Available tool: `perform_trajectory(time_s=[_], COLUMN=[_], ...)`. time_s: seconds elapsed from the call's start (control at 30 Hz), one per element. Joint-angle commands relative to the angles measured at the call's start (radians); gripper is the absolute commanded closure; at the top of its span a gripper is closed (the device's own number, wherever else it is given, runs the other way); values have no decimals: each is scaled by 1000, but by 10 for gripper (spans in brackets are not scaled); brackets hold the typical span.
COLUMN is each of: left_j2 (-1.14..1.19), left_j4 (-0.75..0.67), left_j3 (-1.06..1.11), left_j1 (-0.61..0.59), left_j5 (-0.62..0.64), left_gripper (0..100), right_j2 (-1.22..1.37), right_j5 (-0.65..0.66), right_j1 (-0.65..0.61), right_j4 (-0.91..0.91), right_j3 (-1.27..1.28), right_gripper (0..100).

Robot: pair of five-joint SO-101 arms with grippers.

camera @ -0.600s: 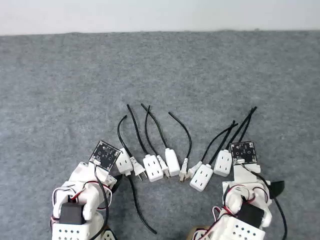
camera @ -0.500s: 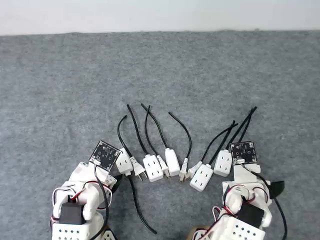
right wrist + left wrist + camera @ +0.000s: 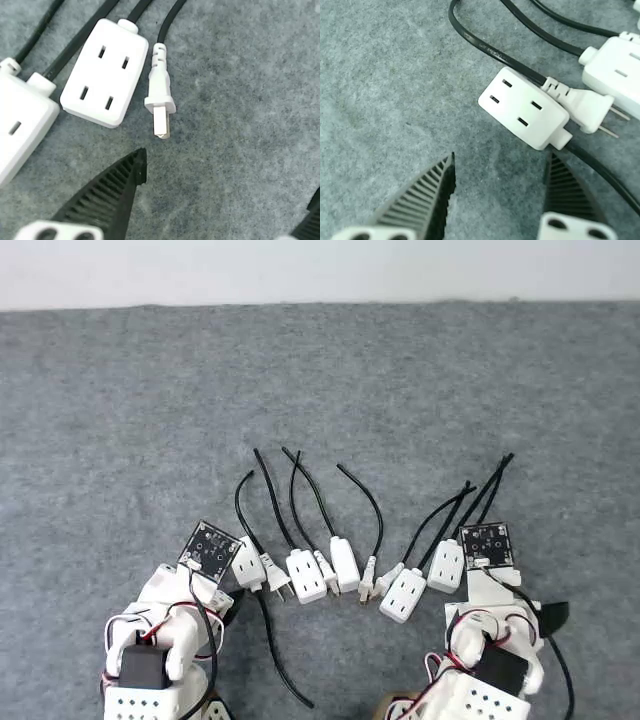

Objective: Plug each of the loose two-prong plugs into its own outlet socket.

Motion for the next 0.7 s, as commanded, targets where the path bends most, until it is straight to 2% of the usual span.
perform_trajectory(time_s=[0.0, 0.67], left_j2=[-17, -17], left_j4=[6, 6], left_j3=[-5, -5], left_j1=[-2, 9], left_j5=[-9, -9], left_gripper=[731, 731], right_j2=[-10, -10], right_j5=[-6, -6], right_j1=[10, 10], right_j4=[7, 7], right_j3=[17, 17], right_gripper=[512, 512])
